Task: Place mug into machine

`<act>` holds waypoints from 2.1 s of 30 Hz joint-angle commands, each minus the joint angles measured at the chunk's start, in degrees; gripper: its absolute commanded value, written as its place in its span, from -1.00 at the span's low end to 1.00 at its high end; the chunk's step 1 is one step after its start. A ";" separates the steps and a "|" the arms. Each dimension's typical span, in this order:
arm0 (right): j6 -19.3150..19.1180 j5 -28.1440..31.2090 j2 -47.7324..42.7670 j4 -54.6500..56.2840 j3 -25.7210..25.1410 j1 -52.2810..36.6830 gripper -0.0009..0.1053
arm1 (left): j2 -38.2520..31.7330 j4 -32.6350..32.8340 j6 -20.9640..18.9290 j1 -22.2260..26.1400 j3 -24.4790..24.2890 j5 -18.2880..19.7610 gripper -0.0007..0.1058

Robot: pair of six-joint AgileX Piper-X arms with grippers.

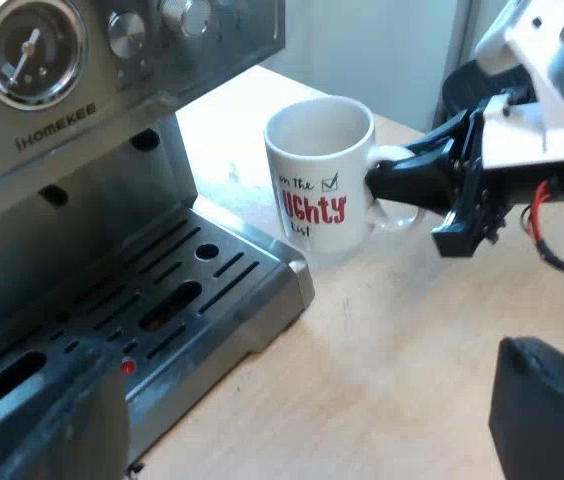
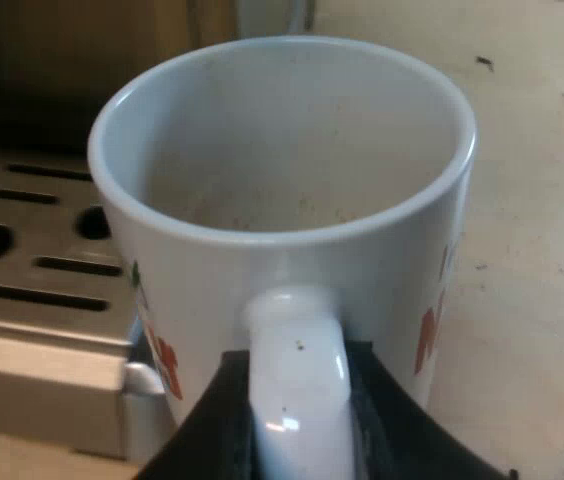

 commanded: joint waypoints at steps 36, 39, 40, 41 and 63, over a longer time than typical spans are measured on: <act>5.63 5.83 -28.64 20.90 -1.19 27.93 -0.98 | -21.15 6.87 -7.72 -0.23 11.37 -3.96 0.46; 5.61 5.64 -24.09 15.41 -1.19 27.93 -0.98 | -21.14 4.14 -7.70 -0.23 12.87 -4.33 0.46; 5.61 5.58 -22.01 12.86 -1.19 27.93 -0.98 | -21.14 3.15 -7.70 -0.23 13.44 -4.38 0.46; 5.61 5.58 -20.93 12.42 -1.19 27.93 -0.98 | -21.14 2.73 -7.70 -0.23 13.88 -4.46 0.46; 5.61 5.58 10.37 -7.25 -11.73 27.93 -0.98 | -21.03 -11.37 -3.99 -0.23 23.19 -11.92 0.46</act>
